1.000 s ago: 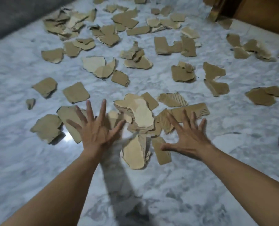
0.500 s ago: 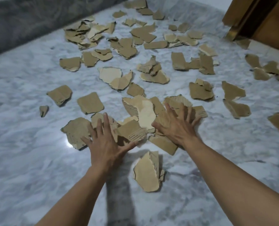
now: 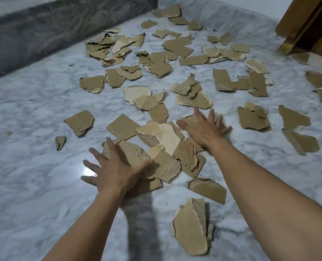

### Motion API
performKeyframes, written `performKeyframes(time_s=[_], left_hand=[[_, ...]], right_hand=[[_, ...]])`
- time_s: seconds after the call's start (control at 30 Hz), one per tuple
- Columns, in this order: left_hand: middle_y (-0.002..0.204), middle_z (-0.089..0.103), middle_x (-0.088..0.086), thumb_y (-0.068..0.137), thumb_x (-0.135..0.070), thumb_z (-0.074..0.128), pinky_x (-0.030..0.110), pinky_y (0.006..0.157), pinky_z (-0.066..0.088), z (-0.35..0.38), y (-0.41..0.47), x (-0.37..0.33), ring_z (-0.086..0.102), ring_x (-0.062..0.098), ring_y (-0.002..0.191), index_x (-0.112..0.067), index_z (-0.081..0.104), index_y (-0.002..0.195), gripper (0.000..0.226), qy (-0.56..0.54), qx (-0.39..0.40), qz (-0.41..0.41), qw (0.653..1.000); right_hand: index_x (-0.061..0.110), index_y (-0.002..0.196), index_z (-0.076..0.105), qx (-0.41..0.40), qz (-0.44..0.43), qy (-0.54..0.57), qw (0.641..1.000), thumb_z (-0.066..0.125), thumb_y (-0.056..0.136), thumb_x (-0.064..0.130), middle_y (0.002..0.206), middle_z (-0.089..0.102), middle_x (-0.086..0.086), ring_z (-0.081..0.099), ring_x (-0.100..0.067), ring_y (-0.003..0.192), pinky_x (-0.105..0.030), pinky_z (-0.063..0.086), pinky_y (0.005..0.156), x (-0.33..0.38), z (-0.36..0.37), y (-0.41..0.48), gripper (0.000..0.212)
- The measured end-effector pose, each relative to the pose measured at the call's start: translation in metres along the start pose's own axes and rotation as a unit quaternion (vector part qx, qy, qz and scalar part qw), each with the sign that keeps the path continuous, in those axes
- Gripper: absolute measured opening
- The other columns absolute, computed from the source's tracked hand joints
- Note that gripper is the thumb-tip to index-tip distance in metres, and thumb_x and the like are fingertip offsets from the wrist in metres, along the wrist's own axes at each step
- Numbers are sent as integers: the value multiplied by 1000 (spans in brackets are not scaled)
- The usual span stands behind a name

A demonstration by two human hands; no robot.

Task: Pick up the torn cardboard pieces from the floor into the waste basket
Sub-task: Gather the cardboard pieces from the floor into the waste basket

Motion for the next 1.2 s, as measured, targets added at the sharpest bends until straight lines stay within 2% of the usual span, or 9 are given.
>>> performKeyframes(time_s=[0.13, 0.27, 0.47, 0.57, 0.67, 0.87, 1.0, 1.1, 1.2], left_hand=[[151, 25, 21, 34, -96, 65, 56, 102, 35, -3, -5, -4, 27, 47, 135, -28, 3, 153, 151, 25, -2, -7, 1000], [138, 31, 20, 38, -78, 84, 42, 85, 37, -2, 0, -11, 34, 45, 126, -18, 18, 147, 141, -29, 2, 1, 1000], [135, 43, 16, 41, -72, 88, 47, 100, 46, -2, 1, -11, 48, 42, 123, -18, 38, 140, 123, -91, 68, 34, 993], [135, 48, 9, 34, -60, 96, 45, 96, 52, -3, -11, -20, 54, 34, 121, -22, 37, 143, 129, -163, 107, 67, 978], [127, 59, 1, 41, -39, 102, 40, 91, 53, -6, -21, -17, 59, 26, 112, -28, 44, 137, 112, -236, 107, 78, 963], [104, 73, 17, 67, 8, 86, 42, 67, 62, 3, -43, -19, 75, 34, 82, -30, 57, 130, 79, -524, 160, -20, 836], [106, 71, 20, 75, 13, 77, 46, 70, 61, -3, -71, -75, 73, 37, 88, -27, 56, 132, 73, -590, 186, 4, 785], [100, 71, 13, 86, 13, 66, 35, 60, 60, -18, -98, -138, 72, 25, 79, -26, 56, 133, 62, -622, 215, 45, 752], [107, 71, 7, 90, 0, 69, 35, 53, 58, -35, -140, -209, 73, 26, 79, -31, 53, 133, 56, -619, 259, 109, 733]], right_hand=[[43, 160, -3, 27, -74, -74, 994, 17, 64, 105, 170, 1, -13, 3, -43, 154, -71, 4, 116, 33, 18, -15, 116], [26, 161, 9, -28, -168, -94, 981, 39, 71, 97, 153, 29, -16, 30, -38, 136, -52, 27, 109, 73, 43, -54, 118], [17, 137, 37, -83, -156, -25, 984, 63, 75, 81, 133, 43, -12, 51, -33, 116, -39, 42, 90, 77, 47, -78, 93], [20, 129, 37, -96, -150, 3, 984, 71, 76, 72, 127, 44, -9, 58, -34, 104, -36, 43, 73, 79, 44, -87, 82], [29, 119, 42, -77, -97, 146, 981, 80, 74, 61, 118, 57, -1, 61, -27, 98, -33, 46, 68, 61, 45, -92, 67], [31, 108, 60, -64, -26, 393, 917, 88, 75, 44, 112, 62, 6, 57, -17, 104, -30, 43, 74, 29, 28, -105, 45], [27, 123, 66, -101, -47, 433, 894, 90, 72, 42, 132, 64, 1, 56, -15, 124, -28, 44, 91, 7, -20, -116, 58], [19, 145, 55, -139, -67, 426, 891, 90, 72, 44, 146, 57, -3, 52, -17, 135, -25, 42, 101, -18, -79, -133, 85], [15, 147, 53, -208, -88, 391, 892, 87, 75, 47, 149, 54, -4, 48, -17, 140, -21, 37, 103, -59, -154, -157, 86]])
Point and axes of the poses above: each hand's wrist, its own y-axis towards the middle knuckle, its own z-axis out of the palm, x = y × z, the point moved 9 cm from there along y, towards the middle knuckle
